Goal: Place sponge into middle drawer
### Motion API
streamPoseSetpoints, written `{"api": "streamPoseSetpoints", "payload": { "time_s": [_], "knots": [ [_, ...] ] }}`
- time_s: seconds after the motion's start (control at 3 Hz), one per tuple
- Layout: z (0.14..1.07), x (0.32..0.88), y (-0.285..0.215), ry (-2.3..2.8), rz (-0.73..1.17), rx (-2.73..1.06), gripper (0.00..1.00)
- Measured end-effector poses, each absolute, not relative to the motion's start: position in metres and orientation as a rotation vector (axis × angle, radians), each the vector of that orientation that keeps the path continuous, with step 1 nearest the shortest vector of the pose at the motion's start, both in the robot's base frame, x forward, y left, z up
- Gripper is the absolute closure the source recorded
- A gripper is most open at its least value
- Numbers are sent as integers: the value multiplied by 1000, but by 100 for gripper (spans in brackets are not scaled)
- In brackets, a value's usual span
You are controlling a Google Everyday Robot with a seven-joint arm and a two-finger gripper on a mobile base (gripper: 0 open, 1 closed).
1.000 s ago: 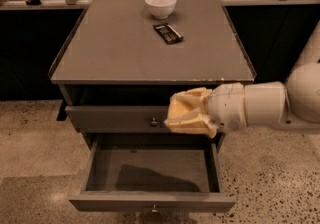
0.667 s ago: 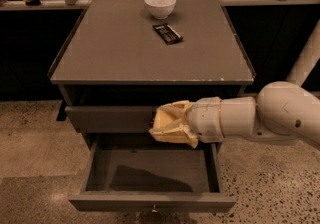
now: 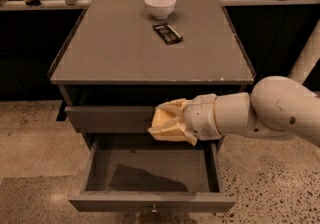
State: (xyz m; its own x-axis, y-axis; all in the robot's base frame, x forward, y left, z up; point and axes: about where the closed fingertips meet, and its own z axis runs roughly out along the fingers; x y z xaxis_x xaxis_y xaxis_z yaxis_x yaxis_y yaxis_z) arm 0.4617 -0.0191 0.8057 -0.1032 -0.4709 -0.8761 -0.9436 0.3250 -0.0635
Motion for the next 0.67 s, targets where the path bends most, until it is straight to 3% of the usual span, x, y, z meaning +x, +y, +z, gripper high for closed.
{"api": "streamPoseSetpoints", "payload": {
  "time_s": [0.67],
  "knots": [
    [777,470,9,1881,439,-1424,100]
  ]
}}
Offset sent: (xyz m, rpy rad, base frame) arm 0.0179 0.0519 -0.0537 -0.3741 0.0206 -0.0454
